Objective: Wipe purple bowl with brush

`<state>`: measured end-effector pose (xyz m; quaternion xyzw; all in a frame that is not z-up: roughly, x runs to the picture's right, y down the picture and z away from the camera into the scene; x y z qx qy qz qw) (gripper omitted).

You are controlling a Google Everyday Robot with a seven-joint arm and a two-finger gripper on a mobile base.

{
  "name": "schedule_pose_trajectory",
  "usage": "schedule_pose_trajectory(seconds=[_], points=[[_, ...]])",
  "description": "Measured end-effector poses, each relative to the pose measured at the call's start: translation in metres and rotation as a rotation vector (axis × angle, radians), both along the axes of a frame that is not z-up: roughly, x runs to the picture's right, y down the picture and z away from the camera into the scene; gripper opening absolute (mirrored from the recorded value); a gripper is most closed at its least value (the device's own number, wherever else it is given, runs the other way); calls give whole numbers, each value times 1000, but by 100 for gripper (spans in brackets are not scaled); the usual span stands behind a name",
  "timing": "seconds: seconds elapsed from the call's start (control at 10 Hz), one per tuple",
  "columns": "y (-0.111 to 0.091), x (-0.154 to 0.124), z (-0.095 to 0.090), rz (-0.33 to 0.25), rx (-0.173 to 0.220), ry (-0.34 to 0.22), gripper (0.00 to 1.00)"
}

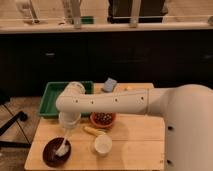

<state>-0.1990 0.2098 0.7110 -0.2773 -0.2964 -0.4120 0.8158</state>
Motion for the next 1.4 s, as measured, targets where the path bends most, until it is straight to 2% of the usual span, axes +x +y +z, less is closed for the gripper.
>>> schedule_pose_trajectory(seconds=[0.3,0.6,0.9,1.4], points=[[10,-28,-9,-34,-16,-62,0],[15,-33,-24,-55,-19,-91,0],[11,-12,-29,-59,-3,-57,0],[-4,3,-12,-60,21,2,0]])
